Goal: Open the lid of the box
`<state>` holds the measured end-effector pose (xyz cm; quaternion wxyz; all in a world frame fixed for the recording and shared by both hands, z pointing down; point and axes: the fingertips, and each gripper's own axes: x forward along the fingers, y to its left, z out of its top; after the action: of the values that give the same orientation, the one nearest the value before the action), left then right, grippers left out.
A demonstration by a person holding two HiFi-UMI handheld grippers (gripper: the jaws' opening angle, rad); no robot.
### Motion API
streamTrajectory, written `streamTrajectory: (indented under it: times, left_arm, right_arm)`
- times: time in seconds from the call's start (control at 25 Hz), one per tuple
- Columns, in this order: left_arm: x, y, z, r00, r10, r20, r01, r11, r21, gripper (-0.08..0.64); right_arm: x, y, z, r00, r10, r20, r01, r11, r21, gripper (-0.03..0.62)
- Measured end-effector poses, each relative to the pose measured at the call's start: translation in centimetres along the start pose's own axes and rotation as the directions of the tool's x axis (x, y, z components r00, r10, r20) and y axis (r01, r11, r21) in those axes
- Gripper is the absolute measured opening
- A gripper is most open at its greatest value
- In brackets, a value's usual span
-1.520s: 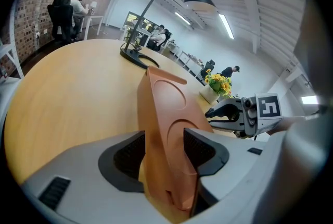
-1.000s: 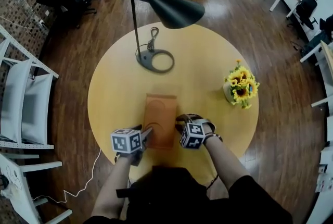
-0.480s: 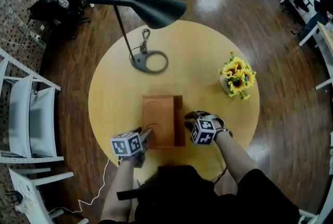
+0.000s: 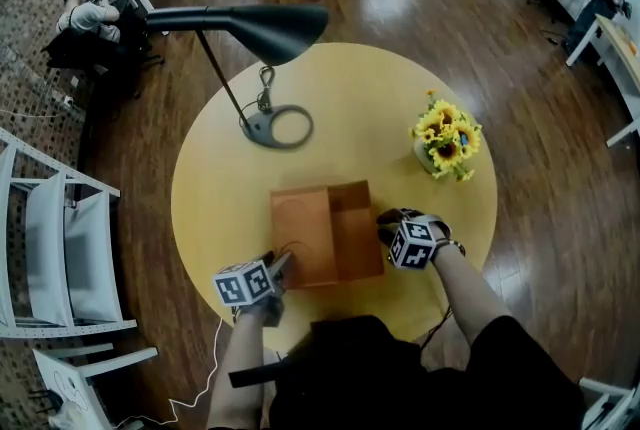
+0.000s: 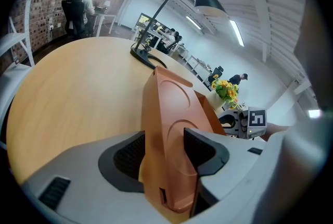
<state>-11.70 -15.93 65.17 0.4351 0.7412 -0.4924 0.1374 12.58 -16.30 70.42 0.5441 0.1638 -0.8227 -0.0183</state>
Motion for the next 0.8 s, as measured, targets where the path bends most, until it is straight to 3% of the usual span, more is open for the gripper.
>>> streamTrajectory:
  times: [0.64,0.8]
  left_arm:
    - [-0.1,-0.2,0.8,1.0,-0.005,0.025,0.005,1.0,-0.017,0.224]
    - [0.1,-0.1,0.7,0.999,0.001,0.05,-0.002,1.0,0.028,0.23]
  right_arm:
    - [0.0,-0.5,-1.6,0.998,-0.04,-0.041,0.043,0.996,0.08,0.078]
    - [0.1,-0.4,-3.9,0.991,-0.065,-0.113,0.075,0.993,0.093,0.08]
